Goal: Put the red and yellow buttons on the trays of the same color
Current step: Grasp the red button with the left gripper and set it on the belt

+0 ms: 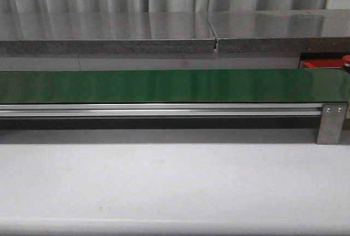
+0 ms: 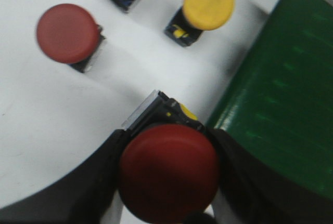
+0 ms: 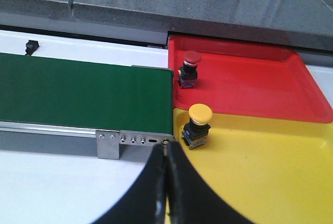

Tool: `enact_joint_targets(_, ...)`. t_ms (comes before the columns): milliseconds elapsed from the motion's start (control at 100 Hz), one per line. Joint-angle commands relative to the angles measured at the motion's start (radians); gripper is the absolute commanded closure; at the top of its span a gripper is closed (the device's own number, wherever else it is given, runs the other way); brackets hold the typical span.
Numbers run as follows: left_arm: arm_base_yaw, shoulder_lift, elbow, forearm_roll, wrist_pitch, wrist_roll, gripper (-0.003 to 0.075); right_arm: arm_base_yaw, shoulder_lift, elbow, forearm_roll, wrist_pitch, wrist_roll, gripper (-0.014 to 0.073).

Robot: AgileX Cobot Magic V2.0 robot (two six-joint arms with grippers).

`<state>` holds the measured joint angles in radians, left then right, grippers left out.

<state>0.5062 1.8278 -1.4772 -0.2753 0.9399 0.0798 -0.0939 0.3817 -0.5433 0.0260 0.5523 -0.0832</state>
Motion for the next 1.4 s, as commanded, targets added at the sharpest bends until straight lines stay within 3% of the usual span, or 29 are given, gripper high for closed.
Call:
enact_joint_targets(0,-0.036,-0.057,-0.037,-0.026,-0.030,0.002,0.0513,0.002,0.005,-0.023,-0.003,-0.071,-0.008,0.0711)
enact_joint_targets(320,-0.148,-0.037,-0.090,-0.030,-0.011,0.002,0.0513,0.002,0.005,-0.023,-0.003,-0.071,-0.008,0.0711)
enact_joint_targets(670,-0.173,0.018,-0.094,-0.035,0.021,0.002,0.0502,0.002,0.005,-0.023,-0.003,-0.071,-0.008,0.0711)
enact_joint_targets(740,-0.173,0.022,-0.094,-0.041,0.019,0.004,0.0435,0.002,0.005,-0.023,-0.003,-0.071,-0.008,0.0711)
enact_joint_targets(860,-0.173,0.022,-0.111,-0.068,0.022,0.006,0.0175,0.002,0.005,-0.023,-0.003,-0.071,-0.008,0.0711)
enact_joint_targets(930,-0.173,0.022,-0.137,-0.099,0.032,0.006,0.0081,0.002,0.005,-0.023,-0.003,-0.071,-0.008,0.0711)
enact_joint_targets(1130,-0.173,0.022,-0.257,-0.138,0.073,-0.002,0.0106,0.002,0.005,-0.023,-0.003,-0.071,-0.008,0.0711)
enact_joint_targets(1390,-0.129,0.028,-0.311,-0.073,0.058,-0.150,0.0119,0.002,0.005,-0.023,-0.003,-0.071,-0.008,0.0711)
